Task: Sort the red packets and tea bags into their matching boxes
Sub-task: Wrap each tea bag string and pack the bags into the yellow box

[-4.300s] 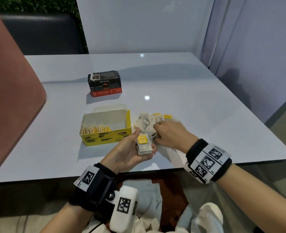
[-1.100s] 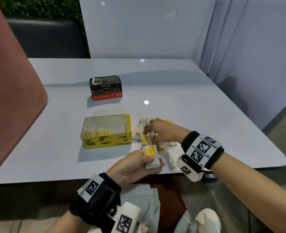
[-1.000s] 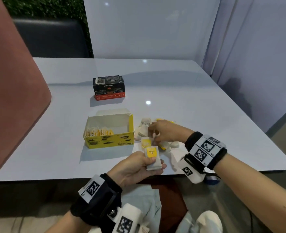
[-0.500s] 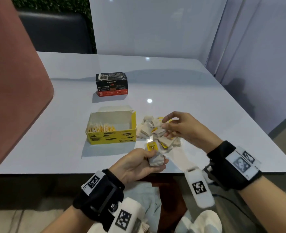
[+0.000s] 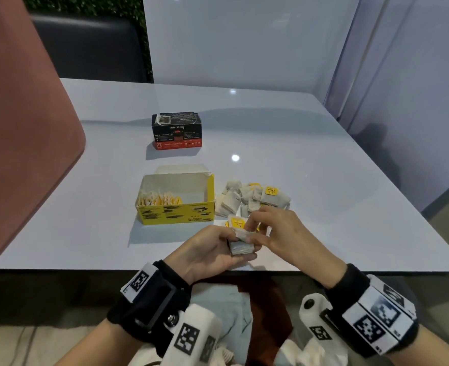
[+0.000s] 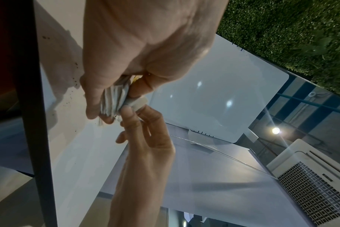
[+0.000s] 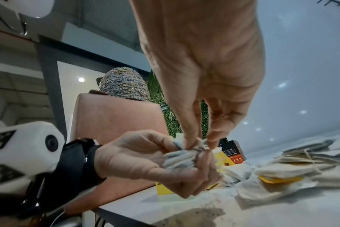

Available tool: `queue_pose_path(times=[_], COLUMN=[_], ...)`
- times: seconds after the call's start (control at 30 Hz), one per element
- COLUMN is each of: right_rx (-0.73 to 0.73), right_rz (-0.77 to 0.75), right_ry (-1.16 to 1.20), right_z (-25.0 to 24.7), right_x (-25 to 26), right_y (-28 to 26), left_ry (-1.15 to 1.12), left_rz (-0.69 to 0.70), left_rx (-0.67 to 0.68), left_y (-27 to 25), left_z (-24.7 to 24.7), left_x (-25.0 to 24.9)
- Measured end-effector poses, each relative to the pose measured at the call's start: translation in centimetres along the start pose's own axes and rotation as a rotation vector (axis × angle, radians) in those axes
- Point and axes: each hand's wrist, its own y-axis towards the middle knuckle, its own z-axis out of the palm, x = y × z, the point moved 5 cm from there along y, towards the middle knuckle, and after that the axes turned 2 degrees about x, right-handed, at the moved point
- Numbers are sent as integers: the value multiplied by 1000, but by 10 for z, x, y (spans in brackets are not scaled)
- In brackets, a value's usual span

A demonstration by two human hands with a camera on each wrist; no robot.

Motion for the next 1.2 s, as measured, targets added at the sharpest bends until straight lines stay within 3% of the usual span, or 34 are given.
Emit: queue_pose_path(times=[0.27, 0.47, 0.53, 0.63, 0.7, 0.8, 0.9, 1.03, 1.2], right_rx=[-138, -81, -74, -110, -34, 326, 419, 291, 133], right_rz=[-211, -322, -309, -156, -61, 35, -52, -171, -266], right_ry=[-207, -406, -282, 51, 120, 185, 213, 173, 267], right_z=[4, 14, 9, -11, -20, -11, -7, -18, -35], right_x=[17, 19, 16, -3, -10, -8, 8, 36, 81], right_y=[-16, -25, -24, -10, 2, 12, 17, 32, 75], left_ry=[28, 29, 90, 226, 357, 584, 797, 1012, 1189], left_rz=[17, 34, 39, 62, 73, 132, 178, 264, 497], left_rx=[14, 84, 58, 33, 45, 84, 16, -130, -438], left_y=[0, -1, -3, -5, -9, -16, -25, -40, -77], left_z=[1, 1, 1, 1, 2, 9, 8, -3, -13], left_x=[0, -1, 0, -1, -2, -5, -10, -33, -98])
